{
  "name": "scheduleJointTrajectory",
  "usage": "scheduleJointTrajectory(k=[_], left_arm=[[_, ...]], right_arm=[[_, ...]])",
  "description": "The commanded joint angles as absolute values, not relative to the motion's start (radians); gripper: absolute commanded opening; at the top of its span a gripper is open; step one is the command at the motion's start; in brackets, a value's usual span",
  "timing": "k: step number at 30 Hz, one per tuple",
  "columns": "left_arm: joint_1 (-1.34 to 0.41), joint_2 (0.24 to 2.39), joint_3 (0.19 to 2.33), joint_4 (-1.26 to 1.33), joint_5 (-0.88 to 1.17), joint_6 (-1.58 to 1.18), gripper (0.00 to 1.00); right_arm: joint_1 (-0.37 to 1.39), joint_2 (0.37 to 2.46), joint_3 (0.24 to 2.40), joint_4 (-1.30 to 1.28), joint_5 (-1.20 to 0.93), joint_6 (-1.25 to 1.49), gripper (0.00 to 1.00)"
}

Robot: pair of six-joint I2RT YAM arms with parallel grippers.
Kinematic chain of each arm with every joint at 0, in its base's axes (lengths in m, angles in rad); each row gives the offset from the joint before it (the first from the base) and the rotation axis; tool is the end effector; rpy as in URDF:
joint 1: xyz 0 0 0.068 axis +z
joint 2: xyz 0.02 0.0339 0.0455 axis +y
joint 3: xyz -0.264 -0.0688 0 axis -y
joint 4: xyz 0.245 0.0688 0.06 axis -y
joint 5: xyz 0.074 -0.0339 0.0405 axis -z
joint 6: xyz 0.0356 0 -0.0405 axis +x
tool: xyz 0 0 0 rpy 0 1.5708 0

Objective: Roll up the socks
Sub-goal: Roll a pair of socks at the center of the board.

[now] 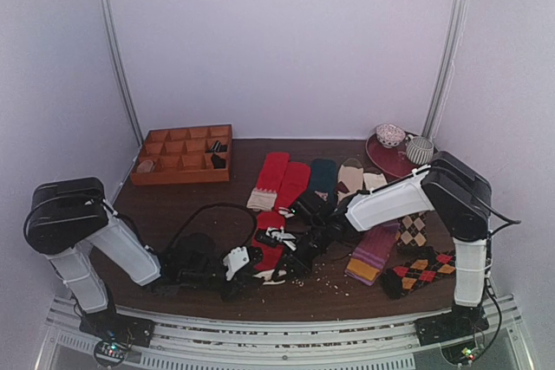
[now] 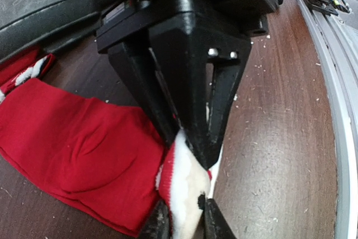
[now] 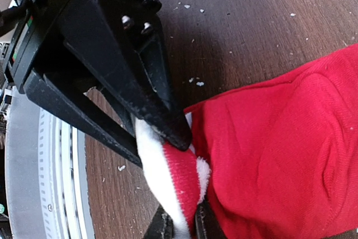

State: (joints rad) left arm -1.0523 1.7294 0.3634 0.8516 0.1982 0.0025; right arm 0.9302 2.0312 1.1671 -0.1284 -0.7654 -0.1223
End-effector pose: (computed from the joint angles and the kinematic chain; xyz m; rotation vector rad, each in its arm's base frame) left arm 0.1253 -0.2337 0.0929 1.2083 1.8228 -0.8262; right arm 0.2172 0.3326 0.1192 -1.5901 2.1115 1.2783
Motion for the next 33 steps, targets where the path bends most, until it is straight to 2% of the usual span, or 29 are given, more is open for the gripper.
scheduleJointTrajectory(k=[1,3,4,9,12,16,21,25,33], left_arm=[[-1.049,1.755,0.376,0.899,0.221,-0.024,0.14],[-1.049,1.763,0.373,0.901,0.232,-0.035,0.03],[-1.049,1.766,0.371,0.902,0.234,-0.045,0.0],[-1.017,1.804,0.411,0.78,0.274,-0.142,0.0],[-0.99,1.833,0.439,0.676,0.303,-0.216,0.0],[-0.97,1.876,0.463,0.552,0.344,-0.309,0.0],[-0.918,1.902,0.43,0.484,0.427,-0.424,0.0],[-0.907,1.913,0.426,0.414,0.441,-0.457,0.0],[-0.907,1.936,0.441,0.384,0.459,-0.454,0.0]], right_arm=[[0.932,2.131,1.092,-0.345,-0.648,-0.103,0.11],[0.931,2.132,1.091,-0.343,-0.65,-0.101,0.11],[0.931,2.132,1.092,-0.339,-0.653,-0.102,0.12],[0.931,2.099,1.082,-0.309,-0.642,-0.102,0.24],[0.931,2.004,1.035,-0.214,-0.591,-0.105,0.3],[0.935,1.806,0.871,0.061,-0.478,-0.093,0.34],[1.05,1.591,0.602,0.438,-0.144,-0.223,0.41],[1.14,1.573,0.525,0.599,0.019,-0.35,0.43],[1.19,1.655,0.585,0.67,0.087,-0.491,0.43]])
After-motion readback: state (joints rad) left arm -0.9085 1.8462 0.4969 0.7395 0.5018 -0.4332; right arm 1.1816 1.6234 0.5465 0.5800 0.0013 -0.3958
